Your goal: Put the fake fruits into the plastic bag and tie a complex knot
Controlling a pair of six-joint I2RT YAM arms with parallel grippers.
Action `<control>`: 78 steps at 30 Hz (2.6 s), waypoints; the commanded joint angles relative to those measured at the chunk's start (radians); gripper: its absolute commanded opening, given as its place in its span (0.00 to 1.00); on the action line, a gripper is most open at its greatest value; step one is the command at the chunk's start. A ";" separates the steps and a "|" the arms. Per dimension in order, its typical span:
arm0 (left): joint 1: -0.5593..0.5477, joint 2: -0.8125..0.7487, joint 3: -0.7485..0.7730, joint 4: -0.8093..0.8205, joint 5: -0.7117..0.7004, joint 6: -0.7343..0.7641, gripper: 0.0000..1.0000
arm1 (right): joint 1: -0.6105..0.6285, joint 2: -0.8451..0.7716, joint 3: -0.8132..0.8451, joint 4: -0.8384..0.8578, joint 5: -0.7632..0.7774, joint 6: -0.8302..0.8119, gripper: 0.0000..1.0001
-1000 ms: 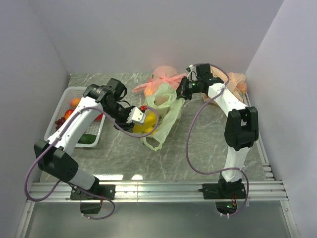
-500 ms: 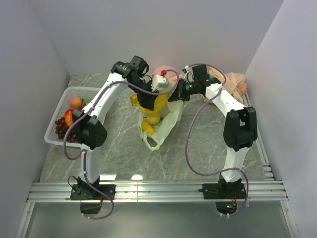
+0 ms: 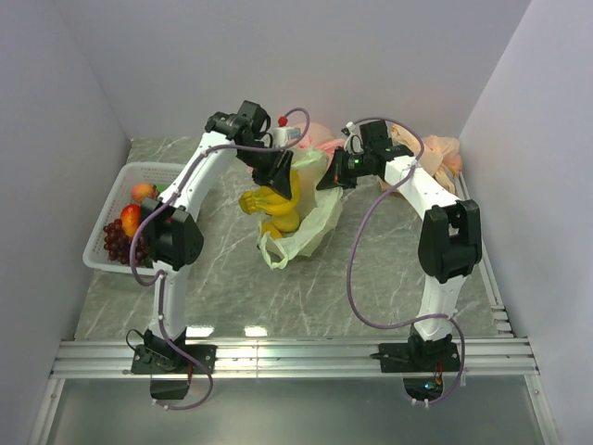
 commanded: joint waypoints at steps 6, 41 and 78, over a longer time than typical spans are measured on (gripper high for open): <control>-0.037 -0.003 0.018 0.234 -0.116 -0.404 0.00 | 0.021 -0.041 0.043 0.018 -0.006 0.010 0.00; 0.226 -0.474 -0.383 0.459 0.115 -0.059 0.88 | -0.033 0.007 0.095 -0.144 0.027 -0.151 0.00; 0.740 -0.432 -0.703 0.333 -0.522 0.153 0.84 | -0.026 0.005 0.063 -0.147 0.069 -0.226 0.00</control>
